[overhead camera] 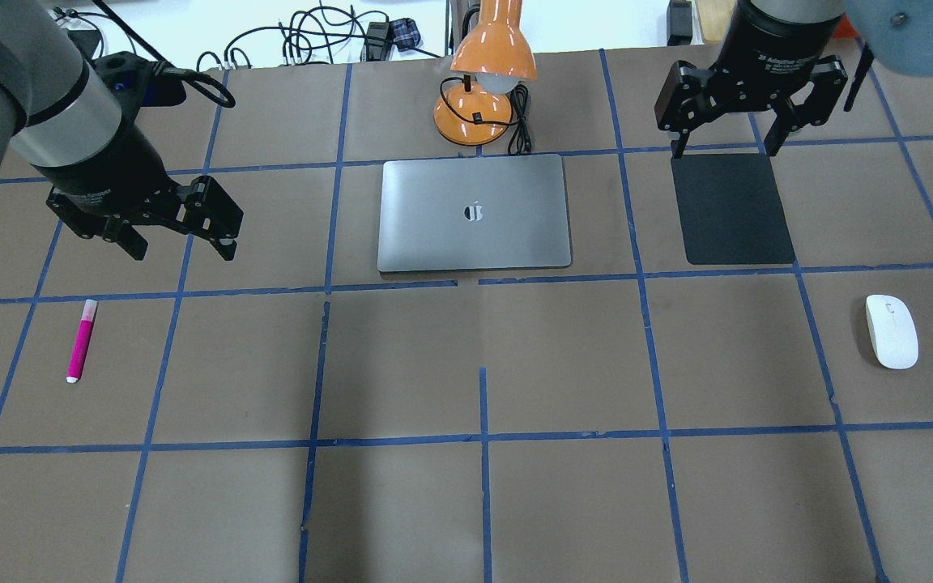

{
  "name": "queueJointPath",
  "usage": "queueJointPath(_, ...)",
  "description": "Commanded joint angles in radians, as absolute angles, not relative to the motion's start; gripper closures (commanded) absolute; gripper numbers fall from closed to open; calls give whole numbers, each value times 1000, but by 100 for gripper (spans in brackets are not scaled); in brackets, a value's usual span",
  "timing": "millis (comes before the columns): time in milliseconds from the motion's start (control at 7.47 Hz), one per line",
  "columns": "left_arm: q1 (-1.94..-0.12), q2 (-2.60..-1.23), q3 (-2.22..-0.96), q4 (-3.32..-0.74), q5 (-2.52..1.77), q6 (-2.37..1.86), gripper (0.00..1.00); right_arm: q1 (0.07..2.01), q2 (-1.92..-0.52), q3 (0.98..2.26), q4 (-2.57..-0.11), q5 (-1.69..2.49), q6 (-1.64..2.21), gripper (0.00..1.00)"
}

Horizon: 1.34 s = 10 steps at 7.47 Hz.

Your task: Place pen and mouse around notebook

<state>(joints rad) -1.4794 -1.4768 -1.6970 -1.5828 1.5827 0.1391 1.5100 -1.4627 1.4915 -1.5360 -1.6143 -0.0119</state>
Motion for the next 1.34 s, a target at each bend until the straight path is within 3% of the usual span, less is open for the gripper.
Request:
queueJointPath(0,-1467,-1489,-1697,-1572,1571,153,0,1329,-1463,1596,-1578,-1637,-183,0)
queueJointPath(268,-1400,-1500,-1706,-1572,1583,191,0,1163,-1454,1792,-1853,-1641,-319,0)
queueJointPath(670,-1144,-1517,-1715,-1559,1583,320,0,1021,-1448,2095,-2251,-1644,-426,0)
queueJointPath(938,-981,-1598,-1747,-1428,1577,534,0,971,-1407,2117,-2293,-1643,-564,0)
queueJointPath(1205,-942,-1695,-1836,-1182,1586,624,0,907,-1352,2115,-2353,-1640,-691,0)
